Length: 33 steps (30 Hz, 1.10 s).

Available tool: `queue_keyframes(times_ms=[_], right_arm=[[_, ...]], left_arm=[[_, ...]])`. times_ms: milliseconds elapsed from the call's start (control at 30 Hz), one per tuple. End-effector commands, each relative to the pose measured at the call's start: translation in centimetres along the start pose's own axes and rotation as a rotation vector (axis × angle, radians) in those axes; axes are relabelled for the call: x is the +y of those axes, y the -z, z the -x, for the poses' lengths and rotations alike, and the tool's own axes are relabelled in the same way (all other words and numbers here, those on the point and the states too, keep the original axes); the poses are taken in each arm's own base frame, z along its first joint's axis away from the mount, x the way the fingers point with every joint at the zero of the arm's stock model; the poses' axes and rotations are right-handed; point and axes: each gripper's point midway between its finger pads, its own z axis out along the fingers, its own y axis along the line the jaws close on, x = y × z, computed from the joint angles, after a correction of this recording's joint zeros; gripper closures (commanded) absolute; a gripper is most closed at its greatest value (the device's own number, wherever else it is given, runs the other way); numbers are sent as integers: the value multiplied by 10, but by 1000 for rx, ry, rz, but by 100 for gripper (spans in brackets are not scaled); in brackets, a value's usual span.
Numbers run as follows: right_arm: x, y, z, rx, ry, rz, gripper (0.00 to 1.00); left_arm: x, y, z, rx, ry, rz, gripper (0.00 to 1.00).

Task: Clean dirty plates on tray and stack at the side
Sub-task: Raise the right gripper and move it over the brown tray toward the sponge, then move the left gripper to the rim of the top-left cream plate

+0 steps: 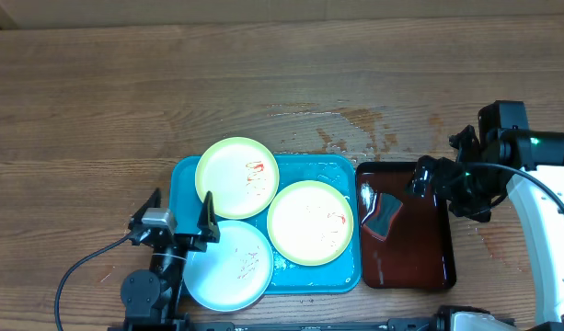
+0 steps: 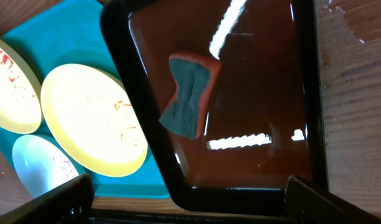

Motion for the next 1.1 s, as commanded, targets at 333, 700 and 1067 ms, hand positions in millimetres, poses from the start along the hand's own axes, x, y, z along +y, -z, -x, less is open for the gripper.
queue_keyframes(times_ms=[333,700,1067], right_arm=[[2,7,7,-32,9,-1,0],[2,7,8,-38,12,0,0],[-2,7,9,-43,10,-26,0]], left_arm=[[-17,0,28,117,-49,-55,0],[-30,-61,52,547,32,-80,0],[-28,-83,22,890,119,-54,0]])
